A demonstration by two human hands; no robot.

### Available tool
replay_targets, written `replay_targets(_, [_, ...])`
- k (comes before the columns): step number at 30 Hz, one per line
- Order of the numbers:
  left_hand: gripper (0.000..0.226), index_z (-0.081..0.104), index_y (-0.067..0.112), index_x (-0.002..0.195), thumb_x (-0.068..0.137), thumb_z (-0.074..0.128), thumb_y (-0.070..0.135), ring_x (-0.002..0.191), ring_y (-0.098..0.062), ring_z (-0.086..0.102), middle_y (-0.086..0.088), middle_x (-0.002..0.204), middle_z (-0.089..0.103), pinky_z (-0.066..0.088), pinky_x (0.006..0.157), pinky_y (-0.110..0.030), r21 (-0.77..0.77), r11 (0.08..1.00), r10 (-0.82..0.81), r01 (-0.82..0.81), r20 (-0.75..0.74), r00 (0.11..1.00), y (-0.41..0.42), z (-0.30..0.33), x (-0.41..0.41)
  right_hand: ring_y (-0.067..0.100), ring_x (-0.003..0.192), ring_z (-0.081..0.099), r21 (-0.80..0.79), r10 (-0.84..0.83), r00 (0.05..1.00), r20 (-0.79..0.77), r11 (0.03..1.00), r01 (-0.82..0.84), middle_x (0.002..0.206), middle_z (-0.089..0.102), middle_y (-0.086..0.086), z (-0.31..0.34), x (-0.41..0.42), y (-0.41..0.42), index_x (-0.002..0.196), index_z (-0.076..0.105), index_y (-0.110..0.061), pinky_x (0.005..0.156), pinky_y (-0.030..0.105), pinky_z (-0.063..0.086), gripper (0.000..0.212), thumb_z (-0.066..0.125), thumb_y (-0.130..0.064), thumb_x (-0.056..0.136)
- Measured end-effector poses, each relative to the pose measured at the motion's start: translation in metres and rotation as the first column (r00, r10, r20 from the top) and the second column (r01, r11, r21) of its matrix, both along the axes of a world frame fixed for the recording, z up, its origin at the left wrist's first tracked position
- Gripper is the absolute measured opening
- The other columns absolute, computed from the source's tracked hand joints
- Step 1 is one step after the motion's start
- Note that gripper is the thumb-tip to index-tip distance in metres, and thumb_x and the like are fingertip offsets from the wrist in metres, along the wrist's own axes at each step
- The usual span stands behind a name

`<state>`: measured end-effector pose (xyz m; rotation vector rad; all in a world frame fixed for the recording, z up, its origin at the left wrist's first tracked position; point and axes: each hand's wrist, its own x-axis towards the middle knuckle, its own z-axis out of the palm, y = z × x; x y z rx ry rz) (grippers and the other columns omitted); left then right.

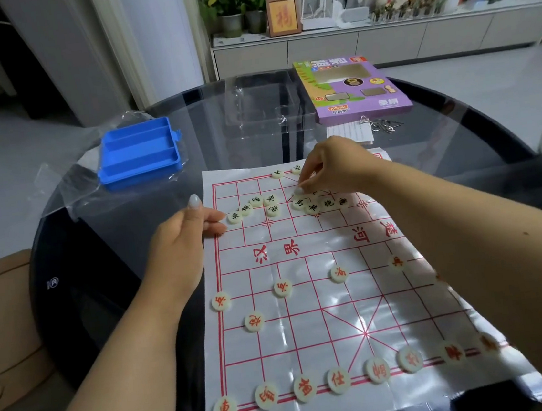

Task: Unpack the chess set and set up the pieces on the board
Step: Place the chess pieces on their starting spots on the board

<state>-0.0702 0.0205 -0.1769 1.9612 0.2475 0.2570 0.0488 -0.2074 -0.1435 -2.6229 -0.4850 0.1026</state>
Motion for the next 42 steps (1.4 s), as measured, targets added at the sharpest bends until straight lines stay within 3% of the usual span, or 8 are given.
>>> replay_targets(8, [0.054,0.065,0.012,0.097,0.097,0.028,0.051,0.068,0.009,0.064,0.003,0.089,0.069,0.044,0.047,-0.005,-0.008,1.000,0.004,-0.004,0.002,1.000,0.000,0.001,0.000,0.005,0.065,0.054,0.027,-0.018,0.999,0.035,0.999,0.018,0.095,0.071,0.000,-0.010,0.006,0.016,0.093,0.076,-0.017,0.059,0.018,0.046,0.017,0.073,-0.027,0.080])
replay_targets(14, [0.054,0.065,0.013,0.096,0.096,0.028,0.053,0.069,0.008,0.065,0.004,0.089,0.069,0.045,0.047,-0.006,-0.006,1.000,0.000,0.000,0.002,1.000,0.001,0.000,0.000,0.008,0.066,0.056,0.069,-0.104,0.994,-0.027,0.992,0.106,0.077,0.066,-0.003,-0.002,0.004,0.009,0.087,0.076,-0.016,0.061,0.021,0.045,0.025,0.077,-0.037,0.074])
replay_targets(18, [0.054,0.065,0.012,0.097,0.097,0.029,0.051,0.069,0.009,0.065,0.003,0.089,0.069,0.044,0.047,-0.005,-0.004,1.000,0.001,-0.001,0.005,1.000,0.001,0.000,0.001,0.015,0.071,0.060,0.000,-0.102,0.994,-0.039,0.995,0.102,0.085,0.070,0.001,-0.004,0.003,0.015,0.087,0.076,-0.015,0.063,0.025,0.049,0.024,0.078,-0.034,0.073])
replay_targets(21, [0.054,0.065,0.011,0.097,0.097,0.029,0.051,0.069,0.010,0.064,0.002,0.089,0.069,0.044,0.048,-0.005,-0.013,1.000,0.004,-0.004,0.010,1.000,0.001,-0.001,0.000,0.011,0.064,0.057,0.037,-0.105,0.994,-0.033,0.994,0.106,0.087,0.072,0.003,-0.008,0.002,0.020,0.085,0.077,-0.015,0.064,0.028,0.052,0.020,0.076,-0.032,0.076])
replay_targets(25, [0.054,0.065,0.012,0.098,0.097,0.028,0.051,0.071,0.007,0.065,0.002,0.090,0.069,0.045,0.049,-0.005,-0.020,1.000,0.000,0.000,0.009,1.000,0.003,-0.002,0.001,0.014,0.068,0.059,0.098,-0.114,0.993,-0.036,0.988,0.117,0.085,0.072,0.003,-0.002,0.001,0.016,0.086,0.076,-0.014,0.059,0.022,0.047,0.024,0.077,-0.036,0.075])
replay_targets(30, [0.055,0.066,0.010,0.096,0.098,0.028,0.050,0.072,0.008,0.065,0.001,0.089,0.070,0.046,0.050,-0.005,-0.027,1.000,-0.002,0.003,0.020,1.000,0.002,-0.002,0.003,0.018,0.076,0.063,-0.015,-0.101,0.988,-0.119,0.995,0.100,0.084,0.071,0.002,0.004,-0.003,0.017,0.089,0.076,-0.016,0.064,0.027,0.051,0.031,0.081,-0.038,0.068])
replay_targets(38, [0.055,0.066,0.011,0.096,0.096,0.029,0.052,0.072,0.007,0.066,0.002,0.090,0.070,0.048,0.051,-0.007,-0.042,0.999,-0.008,0.008,0.006,1.000,0.002,-0.002,0.001,0.014,0.067,0.062,-0.056,-0.114,0.993,-0.041,0.992,0.111,0.082,0.071,0.000,-0.004,-0.001,0.029,0.086,0.075,-0.018,0.064,0.028,0.056,0.020,0.078,-0.032,0.073])
replay_targets(42, [0.055,0.066,0.010,0.097,0.097,0.029,0.051,0.072,0.010,0.064,0.001,0.090,0.070,0.047,0.051,-0.005,-0.041,0.999,-0.006,0.006,0.005,1.000,0.002,-0.002,0.001,0.011,0.065,0.063,0.073,-0.070,0.996,0.052,0.995,0.066,0.088,0.069,-0.006,-0.003,0.008,0.030,0.088,0.074,-0.022,0.063,0.028,0.057,0.018,0.076,-0.034,0.075])
